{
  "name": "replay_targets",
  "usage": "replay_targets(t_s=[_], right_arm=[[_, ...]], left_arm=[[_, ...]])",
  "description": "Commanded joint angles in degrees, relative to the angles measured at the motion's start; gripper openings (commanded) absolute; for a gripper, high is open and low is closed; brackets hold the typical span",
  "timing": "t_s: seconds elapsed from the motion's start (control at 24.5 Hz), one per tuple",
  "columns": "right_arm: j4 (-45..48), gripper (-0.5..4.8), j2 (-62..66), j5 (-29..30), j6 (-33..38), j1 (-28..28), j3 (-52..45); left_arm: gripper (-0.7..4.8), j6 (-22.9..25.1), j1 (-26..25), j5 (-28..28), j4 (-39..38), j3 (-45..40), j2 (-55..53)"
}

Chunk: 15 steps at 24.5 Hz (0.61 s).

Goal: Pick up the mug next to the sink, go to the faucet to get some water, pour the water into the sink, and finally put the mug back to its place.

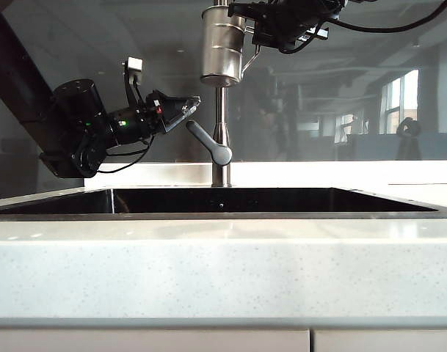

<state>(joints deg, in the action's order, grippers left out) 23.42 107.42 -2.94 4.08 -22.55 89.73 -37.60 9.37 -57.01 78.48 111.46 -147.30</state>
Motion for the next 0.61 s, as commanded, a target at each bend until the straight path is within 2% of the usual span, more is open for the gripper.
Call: replay_targets(t_s=[0.04,0.16,0.49,0.61], right_arm=[[1.68,-0.02,-0.63,0.13,0.17,-0.07,0.66],[1.66,-0.02,-0.63,0.13,0.17,-0.07,0.66],[1.64,-0.02,-0.63,0.13,0.17,-0.07,0.66],[1.64,-0.02,-0.66,0.13,0.17,-0.07,0.66]], left_arm=[[2.46,7.06,-0.07,1.22,-4.83,0.11,0.46],[2.47,10.19,-0.04,3.10,-8.00,0.09,0.46],[2.47,8.92,-0.09,5.73,-2.08,0.11,0.48],[2.46,13.05,-0.22,7.10,-5.44,0.09,0.48]])
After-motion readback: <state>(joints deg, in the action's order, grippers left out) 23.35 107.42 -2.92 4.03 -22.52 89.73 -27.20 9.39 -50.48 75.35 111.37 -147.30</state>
